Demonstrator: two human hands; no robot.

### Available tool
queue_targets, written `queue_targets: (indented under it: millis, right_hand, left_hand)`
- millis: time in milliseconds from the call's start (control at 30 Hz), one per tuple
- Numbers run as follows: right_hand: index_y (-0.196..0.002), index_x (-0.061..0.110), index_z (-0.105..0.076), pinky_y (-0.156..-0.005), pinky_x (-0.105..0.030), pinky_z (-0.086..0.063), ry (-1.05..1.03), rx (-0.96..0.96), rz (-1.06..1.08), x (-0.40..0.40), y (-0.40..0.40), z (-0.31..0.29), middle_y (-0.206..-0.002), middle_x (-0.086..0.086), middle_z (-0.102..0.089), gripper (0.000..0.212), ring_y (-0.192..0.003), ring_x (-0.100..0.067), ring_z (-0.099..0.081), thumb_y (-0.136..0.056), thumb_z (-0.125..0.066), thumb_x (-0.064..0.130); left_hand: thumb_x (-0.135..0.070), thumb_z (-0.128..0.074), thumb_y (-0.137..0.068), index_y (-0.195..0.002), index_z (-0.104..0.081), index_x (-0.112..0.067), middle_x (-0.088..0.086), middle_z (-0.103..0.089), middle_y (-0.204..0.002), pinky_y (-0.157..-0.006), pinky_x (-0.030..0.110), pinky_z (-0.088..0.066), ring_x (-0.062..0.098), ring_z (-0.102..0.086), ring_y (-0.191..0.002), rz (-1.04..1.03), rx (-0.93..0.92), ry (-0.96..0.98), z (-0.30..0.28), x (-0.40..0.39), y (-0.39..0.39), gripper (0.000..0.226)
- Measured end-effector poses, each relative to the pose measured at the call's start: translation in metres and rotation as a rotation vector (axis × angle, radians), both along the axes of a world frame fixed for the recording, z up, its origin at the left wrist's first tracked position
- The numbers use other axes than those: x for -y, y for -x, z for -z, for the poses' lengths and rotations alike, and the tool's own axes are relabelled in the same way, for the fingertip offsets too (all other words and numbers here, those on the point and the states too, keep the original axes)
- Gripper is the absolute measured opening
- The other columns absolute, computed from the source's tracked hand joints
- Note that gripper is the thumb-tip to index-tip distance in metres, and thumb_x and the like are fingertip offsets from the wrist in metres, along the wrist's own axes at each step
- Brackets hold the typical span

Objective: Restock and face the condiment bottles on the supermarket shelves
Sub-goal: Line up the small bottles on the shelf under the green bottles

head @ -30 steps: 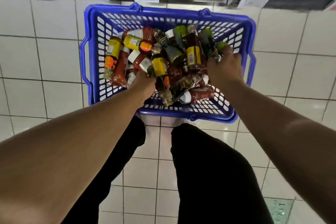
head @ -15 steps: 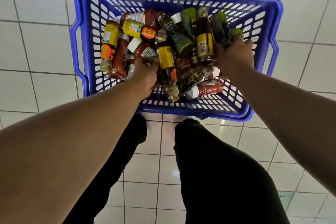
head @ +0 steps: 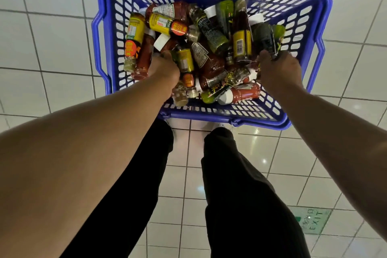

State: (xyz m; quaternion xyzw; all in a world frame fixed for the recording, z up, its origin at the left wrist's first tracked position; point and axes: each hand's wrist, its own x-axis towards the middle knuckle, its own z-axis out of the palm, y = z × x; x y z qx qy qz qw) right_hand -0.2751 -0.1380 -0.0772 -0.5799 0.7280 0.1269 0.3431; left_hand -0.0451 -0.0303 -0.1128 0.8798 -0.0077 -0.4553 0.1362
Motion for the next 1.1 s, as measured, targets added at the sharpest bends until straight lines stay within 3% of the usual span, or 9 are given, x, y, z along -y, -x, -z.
queue_targets:
  millis: [67,133,200,300,533,667,733,933,1100]
  right_hand:
    - [-0.123,0.0,-0.06,-0.056,-0.027,-0.029,0.016,-0.009,0.015,-0.005,0.005,-0.007,-0.114,-0.021,-0.062,0.062,-0.086,-0.029,-0.048,-0.101,-0.044,0.055]
    - [-0.122,0.003,-0.06,-0.051,-0.025,-0.025,0.041,-0.027,0.02,-0.012,0.013,-0.014,-0.106,-0.015,-0.06,0.057,-0.079,-0.025,-0.047,-0.1,-0.046,0.054]
    - [-0.119,0.008,-0.061,-0.053,-0.025,-0.037,0.033,0.004,0.034,-0.02,0.023,-0.022,-0.1,-0.007,-0.065,0.053,-0.076,-0.023,-0.057,-0.097,-0.047,0.055]
    - [-0.106,0.017,-0.068,-0.071,-0.036,-0.059,0.018,0.081,0.1,-0.028,0.028,-0.043,-0.095,-0.006,-0.075,0.048,-0.083,-0.026,-0.073,-0.088,-0.052,0.059]
    - [-0.092,0.038,-0.074,-0.052,-0.003,-0.039,0.174,0.248,0.163,-0.024,0.011,-0.146,-0.072,0.023,-0.068,0.03,-0.069,0.012,-0.063,-0.068,-0.081,0.053]
    - [-0.099,0.037,-0.076,-0.064,-0.012,-0.055,0.175,0.525,0.138,-0.016,-0.007,-0.248,-0.084,0.018,-0.074,0.037,-0.077,0.005,-0.071,-0.064,-0.09,0.038]
    - [-0.094,0.049,-0.074,-0.07,-0.021,-0.059,0.177,0.685,0.084,-0.01,-0.018,-0.314,-0.089,0.019,-0.076,0.037,-0.082,-0.004,-0.074,-0.063,-0.089,0.035]
    - [-0.1,0.026,-0.075,-0.079,-0.029,-0.057,0.199,1.173,0.163,0.006,-0.044,-0.491,-0.089,0.006,-0.076,0.033,-0.086,-0.015,-0.072,-0.072,-0.085,0.011]
    - [-0.095,0.025,-0.078,-0.085,-0.037,-0.052,0.246,1.349,0.216,0.008,-0.085,-0.594,-0.086,0.0,-0.071,0.029,-0.085,-0.025,-0.063,-0.066,-0.076,0.022]
  left_hand:
    - [-0.042,-0.028,-0.111,-0.14,-0.053,-0.018,0.018,-0.065,-0.126,-0.089,0.044,-0.051,0.036,-0.062,-0.116,0.063,-0.002,0.007,0.0,-0.005,-0.006,0.046]
    - [-0.042,-0.027,-0.11,-0.138,-0.055,-0.02,0.019,-0.067,-0.116,-0.074,0.045,-0.052,0.032,-0.066,-0.095,0.063,-0.017,0.033,0.002,-0.01,-0.01,0.045]
    - [-0.042,-0.027,-0.11,-0.131,-0.059,-0.018,0.011,-0.067,-0.09,-0.056,0.033,-0.043,0.021,-0.059,-0.068,0.012,-0.036,0.019,-0.002,-0.013,-0.012,0.046]
    - [-0.043,-0.032,-0.107,-0.121,-0.064,-0.017,0.008,-0.068,-0.079,-0.066,0.036,-0.046,0.022,-0.061,-0.064,-0.213,-0.195,0.107,-0.016,-0.015,-0.013,0.044]
    - [-0.034,-0.076,-0.087,-0.125,-0.056,-0.006,0.007,-0.067,-0.081,-0.051,0.029,-0.051,0.018,-0.063,-0.055,-0.324,-0.528,0.321,-0.121,-0.008,-0.012,0.052]
    - [-0.025,-0.071,-0.088,-0.089,-0.071,-0.012,0.008,-0.068,-0.074,-0.058,0.028,-0.05,0.022,-0.061,-0.061,-0.302,-0.661,0.479,-0.238,0.006,-0.021,0.013]
    - [-0.019,-0.064,-0.093,-0.07,-0.073,-0.017,0.007,-0.067,-0.071,-0.058,0.028,-0.048,0.022,-0.06,-0.061,-0.292,-0.681,0.548,-0.31,0.013,-0.029,0.024]
    - [-0.011,-0.053,-0.097,-0.079,-0.067,-0.008,0.01,-0.066,-0.076,-0.063,0.032,-0.048,0.022,-0.062,-0.067,-0.248,-0.72,0.781,-0.515,0.029,-0.065,0.023]
    - [-0.009,-0.059,-0.079,-0.088,-0.051,-0.007,0.008,-0.052,-0.072,-0.055,0.03,-0.04,0.02,-0.047,-0.057,-0.283,-0.833,0.974,-0.639,0.034,-0.095,0.013]
